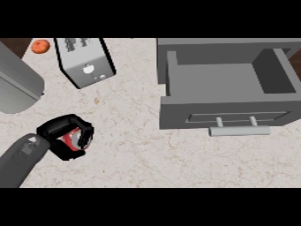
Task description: Pick up the can, place it into the drawer and close the drawer
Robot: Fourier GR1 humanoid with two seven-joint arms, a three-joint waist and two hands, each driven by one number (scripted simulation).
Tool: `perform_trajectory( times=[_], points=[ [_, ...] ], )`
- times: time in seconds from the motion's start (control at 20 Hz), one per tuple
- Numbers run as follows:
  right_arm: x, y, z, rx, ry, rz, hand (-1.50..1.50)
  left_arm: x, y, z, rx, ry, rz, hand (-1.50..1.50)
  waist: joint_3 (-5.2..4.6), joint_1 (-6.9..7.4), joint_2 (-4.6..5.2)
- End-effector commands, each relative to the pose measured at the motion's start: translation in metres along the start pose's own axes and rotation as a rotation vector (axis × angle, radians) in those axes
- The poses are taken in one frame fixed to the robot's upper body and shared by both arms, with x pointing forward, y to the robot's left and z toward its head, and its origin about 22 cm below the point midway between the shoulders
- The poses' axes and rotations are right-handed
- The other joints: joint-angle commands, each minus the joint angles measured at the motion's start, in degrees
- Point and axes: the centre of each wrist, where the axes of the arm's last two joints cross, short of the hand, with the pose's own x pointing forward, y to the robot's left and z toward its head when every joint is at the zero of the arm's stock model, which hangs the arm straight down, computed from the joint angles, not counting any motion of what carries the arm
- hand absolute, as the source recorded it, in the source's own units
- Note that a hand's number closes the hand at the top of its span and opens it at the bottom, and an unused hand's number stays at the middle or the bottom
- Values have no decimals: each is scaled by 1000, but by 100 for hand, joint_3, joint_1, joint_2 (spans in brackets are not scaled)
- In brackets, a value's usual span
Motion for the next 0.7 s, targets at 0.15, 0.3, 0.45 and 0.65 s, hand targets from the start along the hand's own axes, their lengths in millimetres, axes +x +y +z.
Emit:
perform_trajectory(
  times=[0.15,0.3,0.45,0.65],
  points=[
    [1,-7,6,-45,5,12,-150,-34,-20,25,614,-98,226,150,-4,272,-20],
    [1,-8,13,-45,18,14,-150,-49,-34,31,1012,-50,275,150,-3,357,-51],
    [-5,-8,9,-27,11,3,-150,-31,-24,-6,1106,-83,294,150,9,241,-49],
    [2,-20,28,-37,22,26,-150,-11,-46,-36,1085,-132,259,150,7,231,-75]
  ],
)
